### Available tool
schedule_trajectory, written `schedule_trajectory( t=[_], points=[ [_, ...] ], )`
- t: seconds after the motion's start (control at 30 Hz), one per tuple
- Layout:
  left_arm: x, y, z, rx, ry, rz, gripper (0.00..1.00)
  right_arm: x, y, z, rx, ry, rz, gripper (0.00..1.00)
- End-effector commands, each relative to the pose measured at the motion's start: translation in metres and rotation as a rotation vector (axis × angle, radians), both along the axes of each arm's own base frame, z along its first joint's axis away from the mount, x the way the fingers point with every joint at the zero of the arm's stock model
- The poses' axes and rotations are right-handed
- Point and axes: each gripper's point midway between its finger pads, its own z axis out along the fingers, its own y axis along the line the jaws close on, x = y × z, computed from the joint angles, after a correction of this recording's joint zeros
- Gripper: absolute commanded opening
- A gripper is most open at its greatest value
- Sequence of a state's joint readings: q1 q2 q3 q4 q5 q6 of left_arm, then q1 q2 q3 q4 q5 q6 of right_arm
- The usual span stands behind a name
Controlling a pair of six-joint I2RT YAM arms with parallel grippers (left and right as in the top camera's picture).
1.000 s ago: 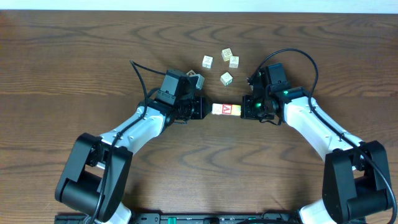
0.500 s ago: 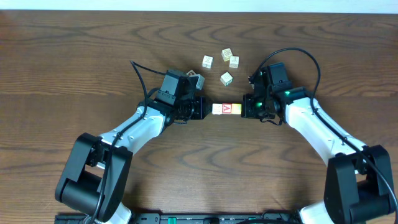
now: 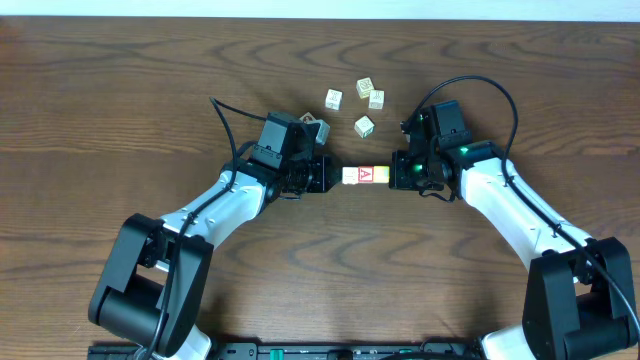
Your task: Lift 3 blocks
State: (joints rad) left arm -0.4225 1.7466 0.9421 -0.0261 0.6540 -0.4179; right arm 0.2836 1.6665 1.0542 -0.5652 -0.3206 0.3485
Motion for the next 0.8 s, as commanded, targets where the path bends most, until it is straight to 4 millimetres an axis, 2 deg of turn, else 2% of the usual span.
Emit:
schedule_trajectory(
  t=[0.0,0.77],
  points=[
    [-0.0086,-0.0184,0.0219,-0.082,-0.024,-0.090,0.07,0.0007,0.0205,0.0219,0.108,-0.018,0.048,0.01],
    [-0.0089,-0.0187,0.0228,-0.087,-0.019,-0.087,0.07,0.0001,0.0223,0.0298,0.124,-0.034,0.054,0.01]
  ],
)
